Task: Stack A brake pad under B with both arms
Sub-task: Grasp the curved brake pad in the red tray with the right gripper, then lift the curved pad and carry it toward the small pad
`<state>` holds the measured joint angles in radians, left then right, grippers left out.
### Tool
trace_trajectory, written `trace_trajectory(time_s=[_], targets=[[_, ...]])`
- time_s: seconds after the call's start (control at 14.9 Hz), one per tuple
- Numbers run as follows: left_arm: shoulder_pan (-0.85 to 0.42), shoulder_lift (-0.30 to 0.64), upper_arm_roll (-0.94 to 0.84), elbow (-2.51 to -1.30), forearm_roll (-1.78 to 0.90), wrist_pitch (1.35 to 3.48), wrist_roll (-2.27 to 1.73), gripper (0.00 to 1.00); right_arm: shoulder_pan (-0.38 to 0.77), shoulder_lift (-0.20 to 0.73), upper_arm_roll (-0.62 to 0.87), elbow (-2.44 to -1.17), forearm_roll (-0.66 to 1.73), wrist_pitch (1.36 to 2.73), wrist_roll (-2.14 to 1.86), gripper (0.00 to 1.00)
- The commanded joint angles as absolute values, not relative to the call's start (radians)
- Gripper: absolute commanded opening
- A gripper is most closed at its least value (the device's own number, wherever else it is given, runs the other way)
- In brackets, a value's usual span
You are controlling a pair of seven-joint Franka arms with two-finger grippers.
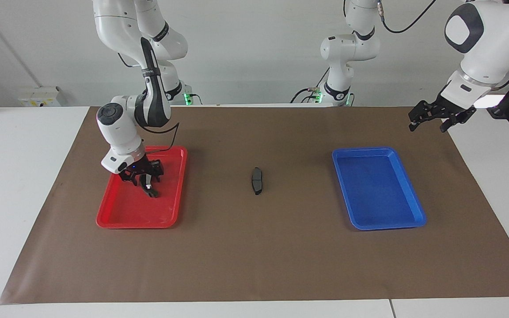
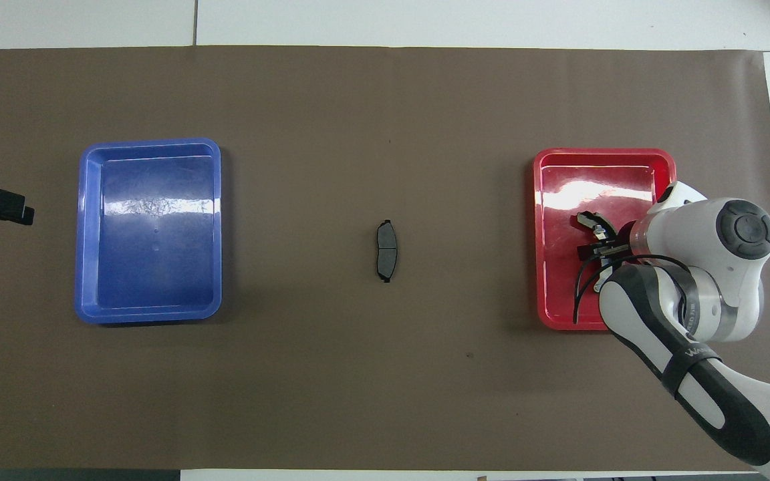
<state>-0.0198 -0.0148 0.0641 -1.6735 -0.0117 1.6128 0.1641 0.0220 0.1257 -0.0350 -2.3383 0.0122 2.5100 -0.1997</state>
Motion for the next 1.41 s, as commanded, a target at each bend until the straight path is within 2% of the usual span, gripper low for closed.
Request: trace_trajectory(time_s=[0.0, 0.2, 0.34, 0.4, 0.54, 0.74, 0.87, 1.14, 1.35], targets=[[-0.020, -0.035, 0.066, -1.694, -0.002, 1.612, 0.152, 1.00, 0.020, 0.110, -0.032, -2.329, 0.029, 2.479, -0.229, 0.76], [-0.020, -0.035, 0.066, -1.694, -0.002, 1.612, 0.152, 1.00, 0.020, 0.110, -0.032, -2.319, 0.029, 2.467, -0.229, 0.42], [-0.020, -0.037, 0.066, -1.694, -0.002, 1.612, 0.152, 1.00, 0.021, 0.110, -0.032, -2.287, 0.031, 2.415, -0.224, 0.11], [-0.020, -0.035, 0.066, -1.694, -0.002, 1.612, 0.152, 1.00, 0.021, 0.110, -0.032, -2.273, 0.032, 2.399, -0.213, 0.00], [-0.020, -0.035, 0.066, -1.694, -0.002, 1.612, 0.152, 1.00, 0.021, 0.109, -0.032, -2.254, 0.075, 2.382, -0.209, 0.00], [-0.020, -0.035, 0.066, -1.694, -0.002, 1.612, 0.152, 1.00, 0.049, 0.104, -0.031, -2.151, 0.080, 2.263, -0.135, 0.00], [-0.020, -0.035, 0.066, -1.694, -0.002, 1.612, 0.152, 1.00, 0.119, 0.126, -0.031, -2.057, 0.078, 2.192, -0.024, 0.00], [-0.020, -0.035, 0.066, -1.694, -0.002, 1.612, 0.152, 1.00, 0.289, 0.167, -0.031, -1.987, 0.078, 2.207, 0.248, 0.00], [-0.020, -0.035, 0.066, -1.694, -0.002, 1.612, 0.152, 1.00, 0.395, 0.270, -0.031, -1.880, 0.078, 2.200, 0.325, 0.00]])
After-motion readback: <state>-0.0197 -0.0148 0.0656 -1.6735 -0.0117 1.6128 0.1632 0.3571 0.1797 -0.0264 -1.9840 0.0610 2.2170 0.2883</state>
